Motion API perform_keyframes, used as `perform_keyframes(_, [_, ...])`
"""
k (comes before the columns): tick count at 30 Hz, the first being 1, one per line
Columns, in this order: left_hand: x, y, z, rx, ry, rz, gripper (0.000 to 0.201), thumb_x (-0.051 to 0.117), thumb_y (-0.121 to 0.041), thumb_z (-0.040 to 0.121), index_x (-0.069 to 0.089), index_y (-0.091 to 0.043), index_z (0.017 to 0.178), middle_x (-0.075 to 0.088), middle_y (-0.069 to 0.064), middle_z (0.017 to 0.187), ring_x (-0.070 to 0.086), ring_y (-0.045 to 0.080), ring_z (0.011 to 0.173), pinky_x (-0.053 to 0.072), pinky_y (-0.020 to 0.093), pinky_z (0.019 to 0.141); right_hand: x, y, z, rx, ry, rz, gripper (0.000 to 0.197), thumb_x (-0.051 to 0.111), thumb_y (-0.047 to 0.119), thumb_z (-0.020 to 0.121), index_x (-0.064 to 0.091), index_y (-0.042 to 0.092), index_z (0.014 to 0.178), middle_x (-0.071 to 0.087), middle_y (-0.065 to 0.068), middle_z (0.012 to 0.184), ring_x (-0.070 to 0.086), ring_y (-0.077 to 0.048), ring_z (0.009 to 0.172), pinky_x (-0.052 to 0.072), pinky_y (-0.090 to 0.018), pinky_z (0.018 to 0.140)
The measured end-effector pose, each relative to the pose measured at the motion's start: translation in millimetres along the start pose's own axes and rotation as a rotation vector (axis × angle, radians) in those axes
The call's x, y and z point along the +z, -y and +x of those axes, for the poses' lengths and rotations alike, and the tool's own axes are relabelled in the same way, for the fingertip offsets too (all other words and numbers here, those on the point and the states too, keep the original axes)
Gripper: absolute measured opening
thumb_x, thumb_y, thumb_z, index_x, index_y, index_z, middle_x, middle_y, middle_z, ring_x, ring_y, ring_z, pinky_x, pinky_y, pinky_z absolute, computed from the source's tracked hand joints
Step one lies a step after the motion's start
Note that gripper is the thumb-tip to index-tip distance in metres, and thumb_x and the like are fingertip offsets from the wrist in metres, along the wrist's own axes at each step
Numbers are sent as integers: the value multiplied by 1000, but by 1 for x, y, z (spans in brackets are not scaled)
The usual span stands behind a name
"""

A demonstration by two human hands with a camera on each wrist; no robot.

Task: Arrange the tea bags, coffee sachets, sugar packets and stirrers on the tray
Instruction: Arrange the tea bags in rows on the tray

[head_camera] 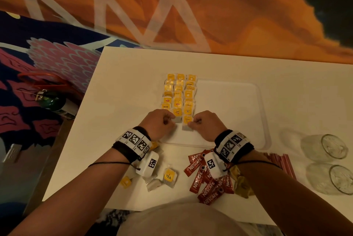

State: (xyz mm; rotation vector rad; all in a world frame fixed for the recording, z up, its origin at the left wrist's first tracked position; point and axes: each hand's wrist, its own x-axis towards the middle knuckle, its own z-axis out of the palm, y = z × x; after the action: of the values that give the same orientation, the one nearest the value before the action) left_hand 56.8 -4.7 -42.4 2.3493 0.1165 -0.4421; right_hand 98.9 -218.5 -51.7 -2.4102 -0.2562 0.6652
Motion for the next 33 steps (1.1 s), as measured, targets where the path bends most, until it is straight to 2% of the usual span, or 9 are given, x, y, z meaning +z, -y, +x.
perform_keyframes(5, [-2, -1, 4, 16, 0, 30, 22, 61, -23, 92, 68, -22, 113, 63, -11, 85, 57, 6, 77, 37, 14, 66, 4, 4, 4, 41, -45, -34, 36, 69, 39, 91, 59, 21, 61, 56, 9, 60, 56, -14, 64, 41, -28, 62])
perform_keyframes(9, [-3, -1, 5, 23, 13, 27, 21, 62, -23, 93, 68, -22, 112, 62, -11, 84, 56, 5, 76, 38, 16, 66, 5, 7, 4, 80, -68, -86, 29, 67, 44, 91, 66, 19, 77, 67, 4, 78, 64, -19, 78, 47, -31, 67])
perform_keyframes(12, [-7, 1, 2, 28, 42, 22, 19, 61, -27, 94, 67, -25, 112, 59, -13, 82, 55, 3, 74, 38, 16, 66, 4, 8, 2, 93, -73, -108, 27, 65, 46, 92, 61, 20, 86, 67, 2, 88, 62, -21, 84, 52, -35, 74])
perform_keyframes(16, [-17, 2, -8, 36, 72, 7, 18, 63, -32, 93, 69, -27, 110, 65, -4, 91, 61, 11, 81, 47, 24, 73, -1, 12, -5, 60, -106, -58, 29, 66, 47, 91, 51, 22, 88, 60, 7, 84, 59, -19, 81, 47, -34, 69])
perform_keyframes(21, [-32, 7, -31, 33, 67, 48, 16, 65, -38, 92, 65, -31, 107, 64, -10, 93, 59, 1, 79, 42, 18, 68, -5, 27, -31, -108, 20, 70, 26, 71, 48, 87, 61, 25, 93, 64, 6, 80, 60, -13, 74, 51, -33, 71])
perform_keyframes(24, [-37, 16, -44, -12, 47, 78, 25, 65, -42, 91, 66, -26, 111, 65, -10, 96, 60, 2, 81, 42, 18, 69, 2, 31, -46, -205, 112, 39, 24, 71, 50, 86, 64, 29, 94, 68, 5, 85, 62, -8, 72, 54, -32, 73])
perform_keyframes(26, [-40, 24, -52, -44, 41, 126, 33, 66, -46, 89, 64, -25, 115, 64, -8, 106, 59, 7, 85, 41, 21, 72, 10, 32, -52, -250, 176, -12, 26, 71, 53, 85, 67, 31, 97, 68, 9, 87, 63, -5, 77, 54, -32, 77])
perform_keyframes(29, [-41, 35, -61, -127, 59, 213, 52, 67, -54, 85, 58, -23, 127, 57, -2, 119, 55, 13, 96, 43, 28, 84, 23, 32, -58, -319, 273, -104, 31, 69, 58, 84, 70, 30, 99, 68, 12, 89, 63, -4, 83, 55, -33, 81])
perform_keyframes(33, [-37, 42, -66, -284, 67, 278, 83, 70, -69, 73, 49, -22, 137, 47, 5, 127, 57, 22, 108, 48, 36, 96, 34, 32, -63, -350, 395, -179, 35, 65, 62, 85, 71, 28, 92, 71, 11, 84, 65, -4, 79, 55, -32, 77])
